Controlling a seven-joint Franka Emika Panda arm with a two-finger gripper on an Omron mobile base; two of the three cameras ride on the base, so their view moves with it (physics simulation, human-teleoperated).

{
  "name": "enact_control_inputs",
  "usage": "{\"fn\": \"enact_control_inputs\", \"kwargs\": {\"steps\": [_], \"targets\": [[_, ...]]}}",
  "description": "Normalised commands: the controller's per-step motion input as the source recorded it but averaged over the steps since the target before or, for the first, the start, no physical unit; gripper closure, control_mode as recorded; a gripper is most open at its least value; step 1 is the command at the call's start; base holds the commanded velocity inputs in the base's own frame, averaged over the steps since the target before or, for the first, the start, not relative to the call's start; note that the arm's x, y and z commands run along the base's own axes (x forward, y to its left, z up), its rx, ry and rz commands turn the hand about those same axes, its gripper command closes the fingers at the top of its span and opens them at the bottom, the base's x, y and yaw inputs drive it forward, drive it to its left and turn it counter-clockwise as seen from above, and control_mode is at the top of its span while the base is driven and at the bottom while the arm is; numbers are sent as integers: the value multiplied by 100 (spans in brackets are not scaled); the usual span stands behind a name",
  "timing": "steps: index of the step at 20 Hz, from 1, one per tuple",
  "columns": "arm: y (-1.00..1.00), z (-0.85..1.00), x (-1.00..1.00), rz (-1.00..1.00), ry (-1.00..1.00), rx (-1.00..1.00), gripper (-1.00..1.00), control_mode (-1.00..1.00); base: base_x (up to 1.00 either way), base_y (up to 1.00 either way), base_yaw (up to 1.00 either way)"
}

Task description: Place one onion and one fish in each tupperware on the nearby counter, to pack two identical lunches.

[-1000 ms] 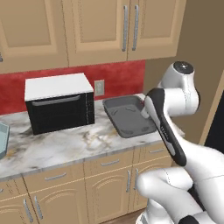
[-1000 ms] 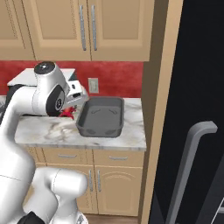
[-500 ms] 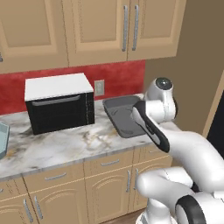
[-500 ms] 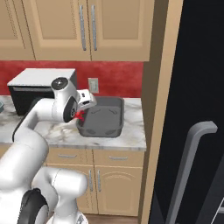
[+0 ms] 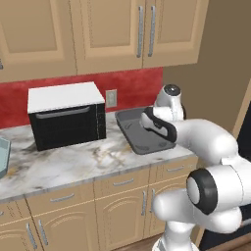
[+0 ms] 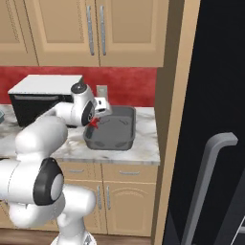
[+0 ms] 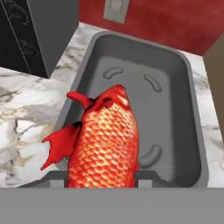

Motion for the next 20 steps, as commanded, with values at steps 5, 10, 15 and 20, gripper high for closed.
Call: {"fn": "enact_control_inputs", "kwargs": {"steps": [5, 10, 15, 20], "targets": [[0, -49, 63, -4, 4, 0, 100, -100, 0, 0, 0], [0, -50, 56, -4, 4, 0, 100, -100, 0, 0, 0], [0, -43, 50, -2, 8, 0, 100, -100, 0, 0, 0], [1, -47, 49, -1, 8, 0, 100, -100, 0, 0, 0]]}}
